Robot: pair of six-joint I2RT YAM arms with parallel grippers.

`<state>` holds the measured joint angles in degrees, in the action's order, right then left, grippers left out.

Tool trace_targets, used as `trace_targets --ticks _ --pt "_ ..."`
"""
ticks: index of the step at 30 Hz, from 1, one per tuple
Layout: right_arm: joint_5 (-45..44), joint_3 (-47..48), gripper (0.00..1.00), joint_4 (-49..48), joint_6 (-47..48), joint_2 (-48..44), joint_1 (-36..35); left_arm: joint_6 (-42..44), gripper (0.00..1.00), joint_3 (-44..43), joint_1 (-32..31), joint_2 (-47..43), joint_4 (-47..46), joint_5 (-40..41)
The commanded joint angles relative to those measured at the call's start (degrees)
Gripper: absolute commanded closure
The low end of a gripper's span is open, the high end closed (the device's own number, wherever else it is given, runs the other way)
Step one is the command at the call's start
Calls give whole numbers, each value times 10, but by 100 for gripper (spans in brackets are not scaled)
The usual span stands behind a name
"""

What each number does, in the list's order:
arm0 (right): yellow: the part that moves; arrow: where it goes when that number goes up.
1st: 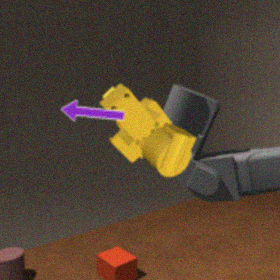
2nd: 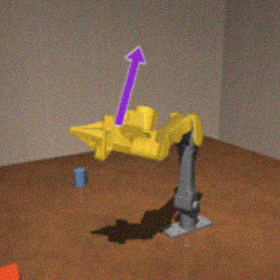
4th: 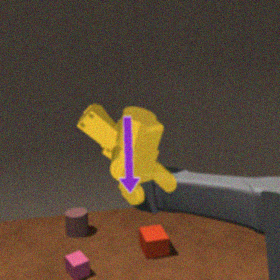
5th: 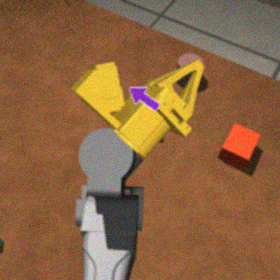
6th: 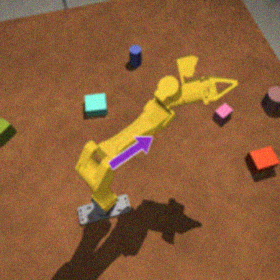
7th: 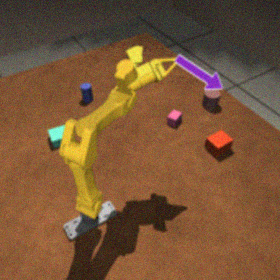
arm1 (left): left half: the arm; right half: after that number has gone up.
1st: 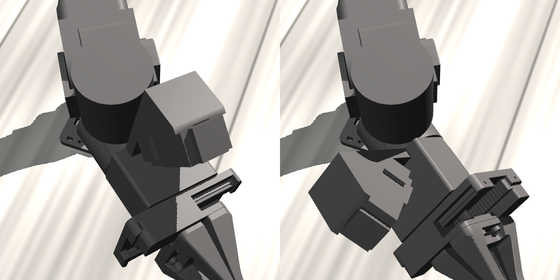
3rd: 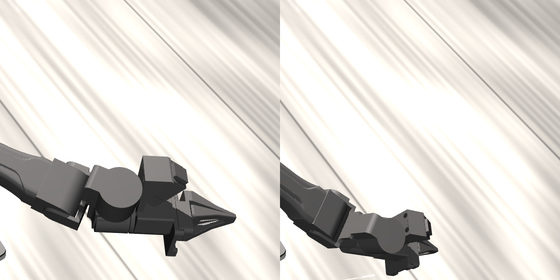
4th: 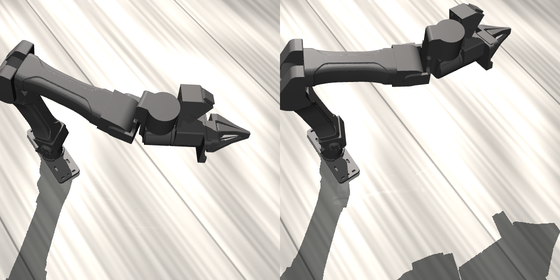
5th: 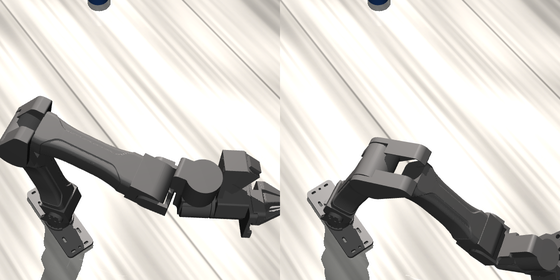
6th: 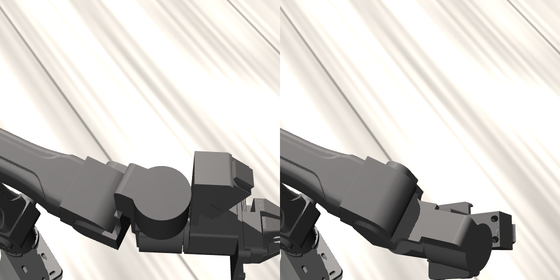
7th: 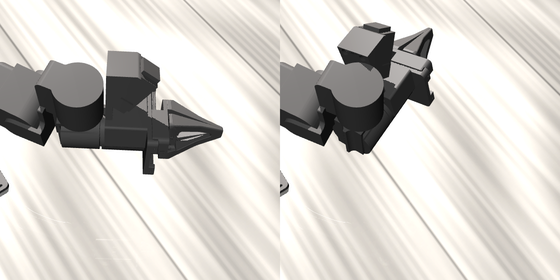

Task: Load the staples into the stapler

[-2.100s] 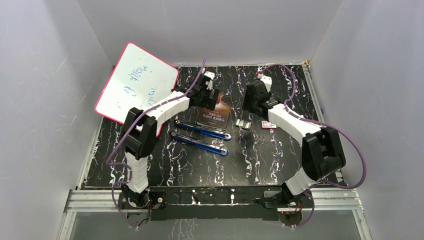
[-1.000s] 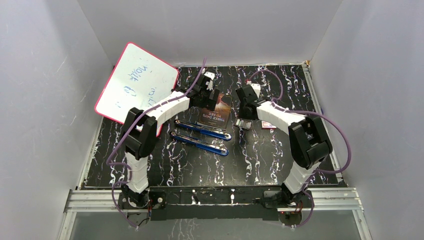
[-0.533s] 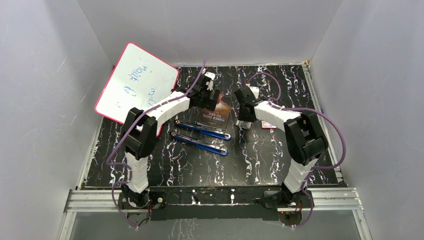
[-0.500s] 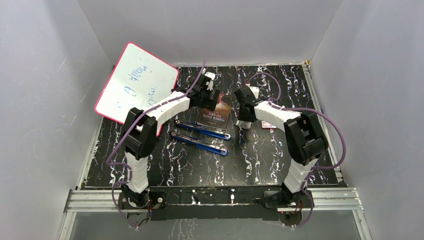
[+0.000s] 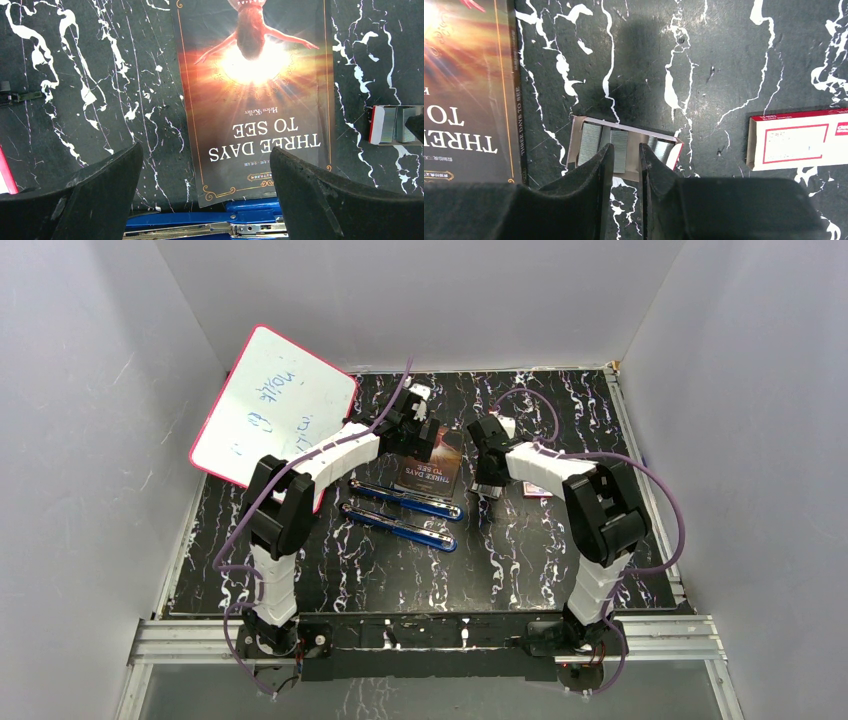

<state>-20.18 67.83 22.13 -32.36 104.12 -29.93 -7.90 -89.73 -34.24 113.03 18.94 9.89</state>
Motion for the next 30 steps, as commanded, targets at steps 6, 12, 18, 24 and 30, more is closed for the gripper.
trace_targets --ticks 6,12,18,24,30 --pt "10 21 68 -16 3 7 -2 2 4 -17 -1 -21 13 -3" --pt "12 21 68 -18 3 3 -2 3 4 -18 -1 -21 13 -5" --pt "12 19 68 -25 4 -11 -3 3 4 -18 -3 -21 12 -6" --pt "9 19 68 -21 5 -5 -3 4 4 -17 -3 -19 12 -8" --pt "12 20 67 -18 4 6 -3 5 4 -17 -3 -21 12 -5"
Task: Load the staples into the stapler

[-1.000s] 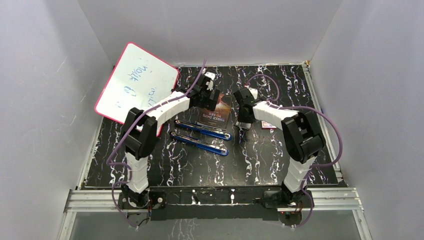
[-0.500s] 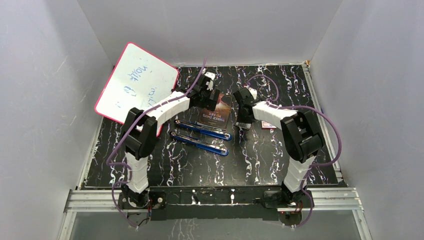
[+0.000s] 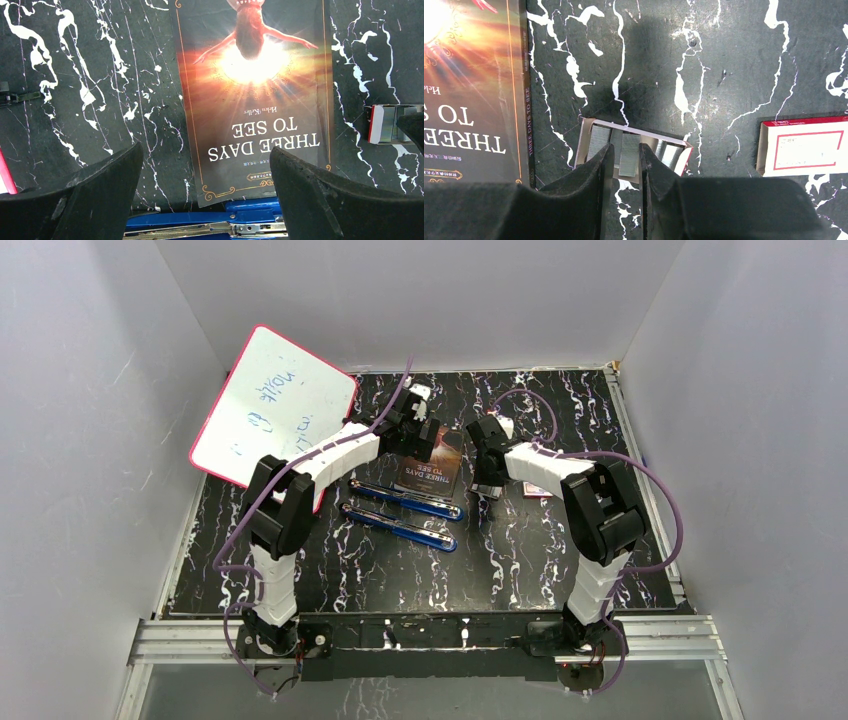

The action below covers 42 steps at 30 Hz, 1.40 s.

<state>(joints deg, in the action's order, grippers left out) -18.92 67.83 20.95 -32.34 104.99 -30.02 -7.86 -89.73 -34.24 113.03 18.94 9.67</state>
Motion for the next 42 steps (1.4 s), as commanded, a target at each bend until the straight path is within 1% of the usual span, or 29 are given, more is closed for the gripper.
trace_targets --ticks 1,17,30,35,42 --pt "-2 21 67 -5 3 -2 -2 5 4 -17 -2 -21 12 -3" --pt "-16 21 68 10 -2 10 -1 5 4 -17 -2 -21 12 -6" --pt "-12 20 70 10 -3 17 -2 4 4 -16 -3 -21 11 -9" --pt "-15 17 73 6 -3 10 -2 5 4 -16 -3 -22 11 -7" --pt "-24 19 78 6 -2 -24 -2 5 4 -14 -4 -22 10 -7"
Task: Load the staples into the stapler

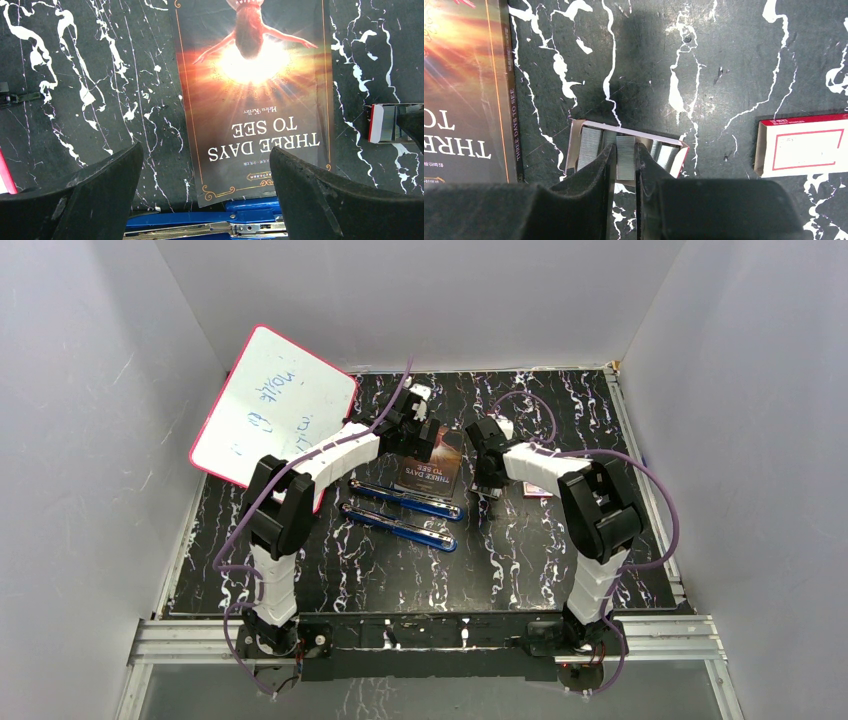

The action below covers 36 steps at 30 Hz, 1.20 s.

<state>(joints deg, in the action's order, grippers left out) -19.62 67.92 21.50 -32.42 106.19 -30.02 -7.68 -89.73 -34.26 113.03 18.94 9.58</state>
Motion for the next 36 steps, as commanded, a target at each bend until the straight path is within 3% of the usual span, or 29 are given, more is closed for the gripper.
trace_targets --ticks 1,13,20,28,36 --pt "-17 18 79 0 -1 -41 -2 3 4 -14 -4 -22 9 -5" --pt "-13 13 81 -2 13 -83 -3 -2 4 -15 -4 -27 9 -7" --pt "43 -30 83 -39 94 -132 -19 -22 4 -11 -3 -55 0 -7" --pt "122 -91 83 -68 207 -205 -86 -101 2 1 44 -125 5 14" --pt "212 -117 80 -99 301 -245 -204 -136 2 138 126 -261 1 2"
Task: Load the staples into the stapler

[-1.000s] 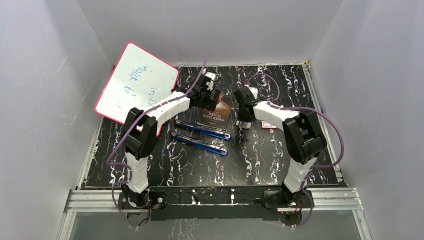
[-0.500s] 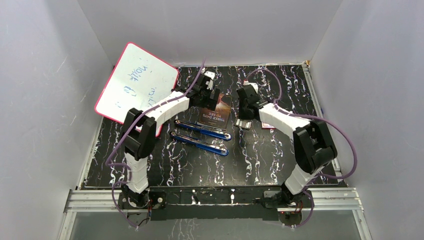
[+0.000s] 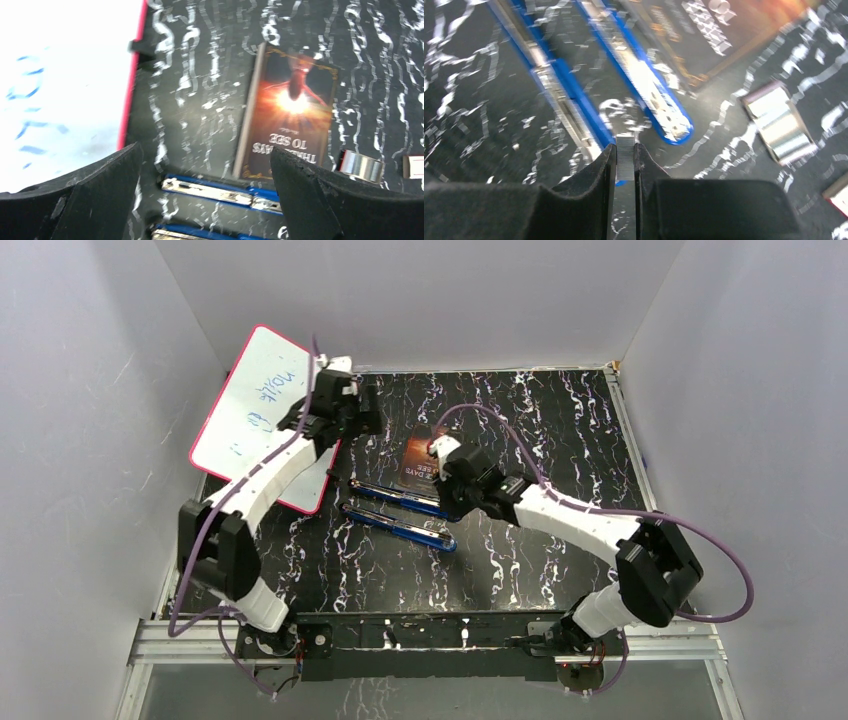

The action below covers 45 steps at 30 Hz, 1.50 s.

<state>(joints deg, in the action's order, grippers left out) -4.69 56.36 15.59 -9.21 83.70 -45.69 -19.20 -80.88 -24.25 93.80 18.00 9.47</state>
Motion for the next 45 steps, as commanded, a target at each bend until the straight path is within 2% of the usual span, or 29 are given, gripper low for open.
trace_targets --ticks 1,11,16,24,33,39,45 --pt "65 -1 80 -42 75 -16 -64 -19 2 62 34 -81 10 4" --pt "65 94 80 -48 101 123 -175 15 2 95 86 -136 1 33" --pt "69 156 79 -32 124 205 -198 31 2 87 89 -171 -2 52" --pt "88 212 77 -9 151 272 -217 43 2 76 89 -216 -3 57" --pt "80 245 71 10 157 314 -226 49 2 78 90 -226 -1 53" --pt "77 250 60 27 161 327 -228 49 2 91 90 -225 -6 50" --pt "73 225 48 -19 137 258 -228 49 2 91 90 -224 -8 50"
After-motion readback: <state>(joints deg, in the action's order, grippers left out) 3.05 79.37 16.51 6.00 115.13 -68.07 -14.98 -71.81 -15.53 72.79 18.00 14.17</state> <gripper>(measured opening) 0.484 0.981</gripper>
